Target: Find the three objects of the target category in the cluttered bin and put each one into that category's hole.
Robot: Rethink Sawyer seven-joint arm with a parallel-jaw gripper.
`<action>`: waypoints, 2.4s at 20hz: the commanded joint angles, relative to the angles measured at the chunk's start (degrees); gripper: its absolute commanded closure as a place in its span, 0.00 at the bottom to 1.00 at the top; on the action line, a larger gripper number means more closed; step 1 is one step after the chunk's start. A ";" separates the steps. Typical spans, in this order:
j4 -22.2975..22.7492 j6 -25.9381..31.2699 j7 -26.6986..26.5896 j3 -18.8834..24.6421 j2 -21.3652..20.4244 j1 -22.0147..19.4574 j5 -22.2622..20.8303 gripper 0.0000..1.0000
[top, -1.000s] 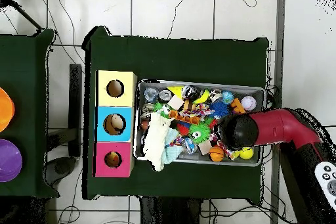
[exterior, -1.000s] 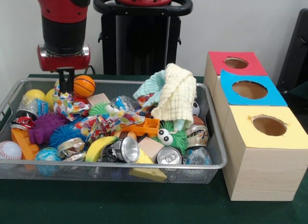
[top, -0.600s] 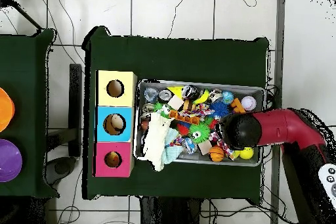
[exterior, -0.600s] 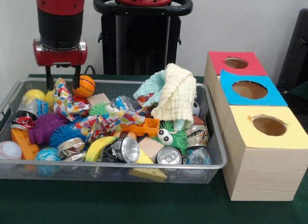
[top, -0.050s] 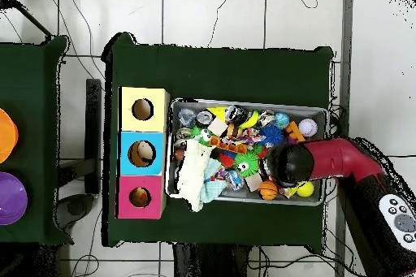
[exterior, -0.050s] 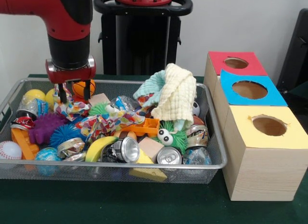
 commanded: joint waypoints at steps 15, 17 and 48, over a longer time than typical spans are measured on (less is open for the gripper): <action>-7.64 3.88 -21.39 0.15 -1.01 -2.37 -4.78 1.00; -7.24 2.91 -20.69 0.31 -0.69 -2.18 -4.78 1.00; -0.86 4.87 -16.02 -1.58 -1.19 -2.02 -1.79 1.00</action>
